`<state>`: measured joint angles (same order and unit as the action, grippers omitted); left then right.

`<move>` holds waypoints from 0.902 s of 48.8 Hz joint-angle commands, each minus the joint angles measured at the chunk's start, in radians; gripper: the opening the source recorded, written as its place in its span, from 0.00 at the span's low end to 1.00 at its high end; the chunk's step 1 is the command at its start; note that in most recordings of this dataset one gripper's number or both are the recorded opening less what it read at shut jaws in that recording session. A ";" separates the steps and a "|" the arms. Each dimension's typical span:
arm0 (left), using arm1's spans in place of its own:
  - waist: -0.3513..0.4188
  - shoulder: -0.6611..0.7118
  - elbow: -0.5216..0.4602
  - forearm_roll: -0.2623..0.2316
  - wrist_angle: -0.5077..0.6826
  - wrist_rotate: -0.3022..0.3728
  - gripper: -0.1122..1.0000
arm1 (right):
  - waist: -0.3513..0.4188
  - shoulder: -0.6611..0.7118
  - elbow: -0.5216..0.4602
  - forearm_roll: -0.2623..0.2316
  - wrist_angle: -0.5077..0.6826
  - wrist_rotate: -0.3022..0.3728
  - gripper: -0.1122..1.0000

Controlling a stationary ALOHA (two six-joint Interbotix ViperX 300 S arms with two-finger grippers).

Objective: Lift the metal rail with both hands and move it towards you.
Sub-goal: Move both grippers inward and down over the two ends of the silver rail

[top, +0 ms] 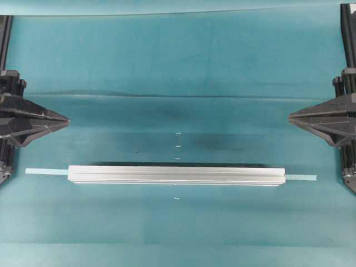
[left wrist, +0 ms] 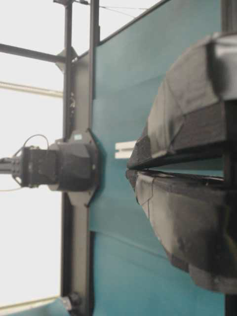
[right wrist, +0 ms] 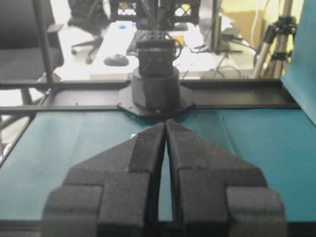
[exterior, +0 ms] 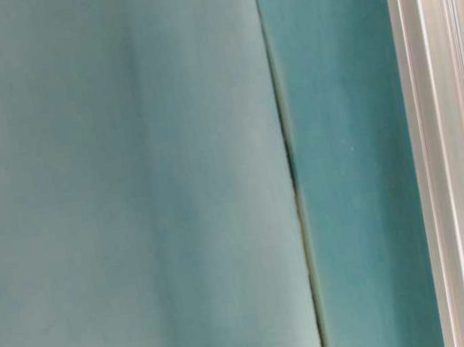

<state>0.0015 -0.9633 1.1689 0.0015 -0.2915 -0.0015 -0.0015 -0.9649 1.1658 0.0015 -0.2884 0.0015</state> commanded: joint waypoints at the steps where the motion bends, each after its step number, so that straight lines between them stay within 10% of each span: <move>1: -0.006 0.017 -0.046 0.011 0.031 -0.031 0.23 | 0.002 0.009 -0.014 0.006 -0.008 0.012 0.23; 11: -0.006 0.035 -0.120 0.012 0.215 -0.034 0.06 | 0.002 0.009 -0.052 0.060 0.135 0.069 0.12; 29: -0.008 0.192 -0.325 0.012 0.581 -0.034 0.05 | 0.003 0.186 -0.304 0.061 0.795 0.175 0.11; 44: -0.026 0.350 -0.405 0.012 0.744 -0.040 0.05 | 0.026 0.465 -0.453 0.060 1.022 0.172 0.11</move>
<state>-0.0215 -0.6412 0.8023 0.0123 0.4188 -0.0399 0.0123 -0.5630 0.7517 0.0598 0.6995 0.1764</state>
